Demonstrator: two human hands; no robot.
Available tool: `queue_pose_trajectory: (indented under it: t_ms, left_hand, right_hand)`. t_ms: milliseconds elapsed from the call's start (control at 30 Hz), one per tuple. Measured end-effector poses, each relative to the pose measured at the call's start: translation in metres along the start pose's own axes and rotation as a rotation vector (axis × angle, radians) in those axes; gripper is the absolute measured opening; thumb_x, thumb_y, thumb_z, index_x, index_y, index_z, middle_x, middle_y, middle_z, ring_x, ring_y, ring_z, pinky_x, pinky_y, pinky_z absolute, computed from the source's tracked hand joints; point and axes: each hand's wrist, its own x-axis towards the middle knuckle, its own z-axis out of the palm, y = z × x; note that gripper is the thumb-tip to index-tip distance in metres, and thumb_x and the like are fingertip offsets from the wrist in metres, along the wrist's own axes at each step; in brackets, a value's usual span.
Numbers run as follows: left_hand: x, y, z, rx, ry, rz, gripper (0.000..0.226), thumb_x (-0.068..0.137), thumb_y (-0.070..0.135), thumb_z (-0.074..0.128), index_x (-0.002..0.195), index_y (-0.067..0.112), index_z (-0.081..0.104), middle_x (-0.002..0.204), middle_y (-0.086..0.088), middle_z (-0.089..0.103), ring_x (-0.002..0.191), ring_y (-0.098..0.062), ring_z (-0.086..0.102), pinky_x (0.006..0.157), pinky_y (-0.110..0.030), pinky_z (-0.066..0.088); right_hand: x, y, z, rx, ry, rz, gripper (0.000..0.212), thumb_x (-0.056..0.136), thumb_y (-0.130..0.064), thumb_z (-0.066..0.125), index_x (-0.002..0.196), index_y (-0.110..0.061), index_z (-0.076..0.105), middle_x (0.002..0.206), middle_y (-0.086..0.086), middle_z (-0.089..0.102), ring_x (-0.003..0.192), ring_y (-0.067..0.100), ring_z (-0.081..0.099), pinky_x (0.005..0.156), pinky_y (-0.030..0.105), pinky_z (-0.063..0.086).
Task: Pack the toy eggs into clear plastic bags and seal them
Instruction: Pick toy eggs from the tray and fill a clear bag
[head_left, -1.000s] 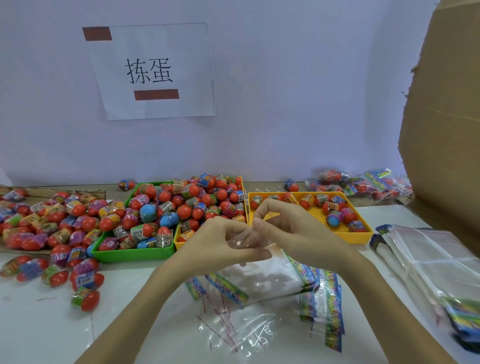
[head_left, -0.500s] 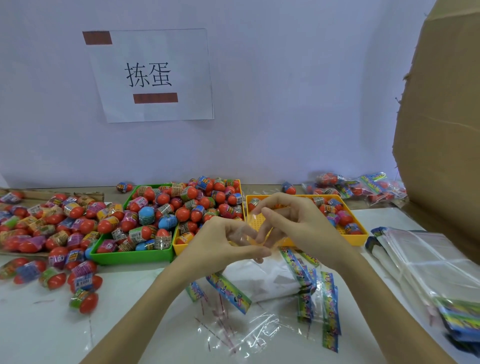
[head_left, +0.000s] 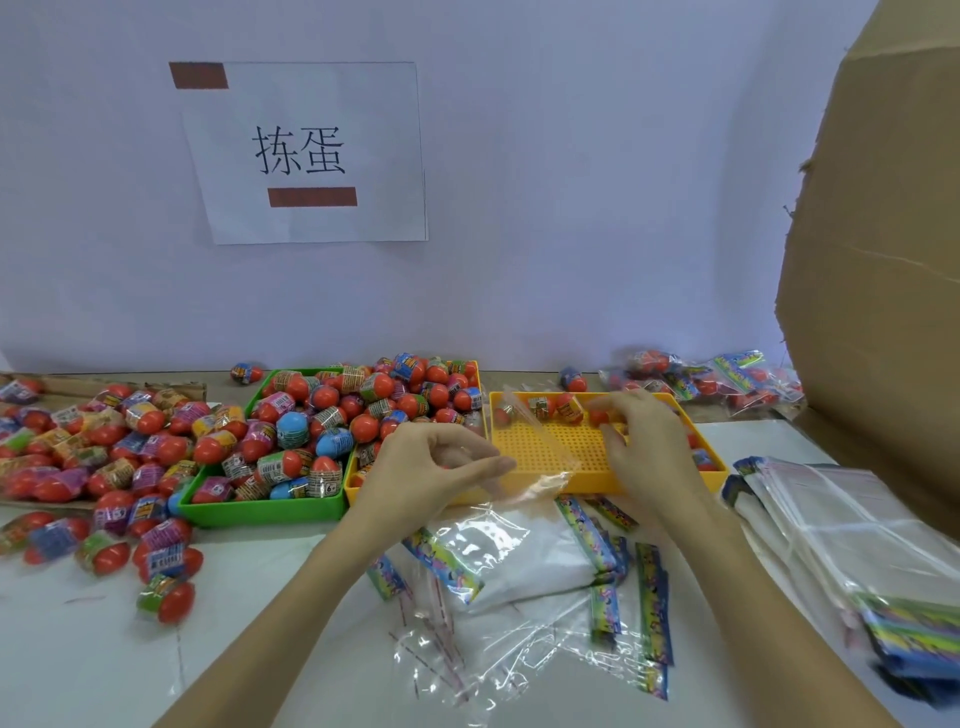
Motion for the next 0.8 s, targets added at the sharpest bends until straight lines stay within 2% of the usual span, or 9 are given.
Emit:
queue_pose_trajectory:
  t_ms: [100,200,267,333,433,567,633,700,800]
  left_hand:
    - [-0.001,-0.002,0.002,0.013,0.011,-0.002,0.029,0.085,0.046,0.083,0.100,0.021,0.081,0.077,0.008,0.081,0.094,-0.002,0.078,0.086,0.000,0.044]
    - [-0.001,-0.004,0.004,0.025,0.032,0.011,0.024,0.087,0.043,0.083,0.097,0.022,0.081,0.077,0.008,0.081,0.089,-0.007,0.079,0.084,-0.003,0.048]
    - [-0.001,-0.005,0.006,0.050,0.050,0.024,0.020,0.090,0.042,0.081,0.091,0.022,0.081,0.078,0.009,0.081,0.079,-0.016,0.079,0.083,-0.019,0.058]
    - [-0.002,-0.004,0.006,0.057,0.055,-0.013,0.023,0.093,0.042,0.078,0.087,0.021,0.081,0.075,0.007,0.080,0.062,-0.029,0.075,0.067,-0.038,0.062]
    - [-0.004,-0.003,0.006,0.020,0.032,-0.044,0.027,0.097,0.040,0.074,0.086,0.017,0.081,0.061,0.000,0.075,0.041,-0.024,0.066,0.040,-0.027,0.052]
    - [-0.003,-0.001,0.008,0.012,0.005,-0.063,0.032,0.101,0.041,0.066,0.090,0.015,0.081,0.056,-0.010,0.070,0.044,-0.025,0.069,0.045,-0.029,0.057]
    - [-0.003,-0.002,0.009,0.008,-0.001,-0.073,0.034,0.100,0.045,0.063,0.089,0.018,0.081,0.058,-0.017,0.070,0.048,-0.029,0.071,0.059,-0.037,0.063]
    - [-0.002,-0.002,0.010,0.025,-0.004,-0.073,0.038,0.099,0.051,0.060,0.089,0.020,0.081,0.060,-0.012,0.072,0.051,-0.029,0.073,0.070,-0.036,0.063]
    - [-0.002,-0.001,0.010,0.015,-0.012,-0.083,0.040,0.097,0.053,0.059,0.089,0.020,0.080,0.069,-0.003,0.078,0.050,-0.027,0.073,0.053,-0.020,0.056]
  right_hand:
    - [0.001,0.008,0.004,-0.069,-0.035,0.017,0.038,0.104,-0.005,0.057,0.137,-0.021,0.068,0.151,0.002,0.056,0.144,0.025,0.041,0.118,0.045,0.038]
    - [0.002,0.010,0.004,-0.072,-0.183,-0.070,0.046,0.111,-0.021,0.047,0.154,-0.037,0.050,0.170,-0.007,0.031,0.157,0.020,0.023,0.126,0.054,0.027]
    - [0.004,0.011,0.006,-0.151,-0.315,-0.104,0.045,0.113,-0.039,0.037,0.157,-0.047,0.039,0.173,-0.014,0.016,0.160,0.016,0.012,0.127,0.059,0.017]
    - [0.006,0.010,0.009,-0.219,-0.392,-0.084,0.049,0.111,-0.055,0.027,0.159,-0.051,0.032,0.174,-0.015,0.011,0.161,0.013,0.005,0.127,0.058,0.009]
    - [0.007,0.010,0.013,-0.287,-0.383,-0.065,0.055,0.108,-0.062,0.018,0.160,-0.047,0.031,0.174,-0.012,0.017,0.161,0.013,0.004,0.127,0.055,0.006]
    - [0.005,0.009,0.015,-0.288,-0.248,-0.029,0.055,0.108,-0.062,0.024,0.155,-0.042,0.044,0.162,-0.008,0.043,0.152,0.023,0.026,0.121,0.055,0.018]
    - [0.004,0.008,0.015,-0.244,-0.145,-0.005,0.051,0.107,-0.059,0.032,0.149,-0.038,0.051,0.152,-0.005,0.052,0.142,0.026,0.038,0.116,0.054,0.026]
    - [0.004,0.006,0.014,-0.178,-0.052,-0.018,0.045,0.108,-0.054,0.038,0.146,-0.035,0.054,0.148,-0.003,0.054,0.138,0.025,0.040,0.114,0.053,0.028]
    - [0.007,0.005,0.014,-0.135,-0.094,-0.099,0.046,0.110,-0.053,0.034,0.150,-0.039,0.050,0.163,-0.008,0.040,0.152,0.020,0.027,0.121,0.052,0.019]
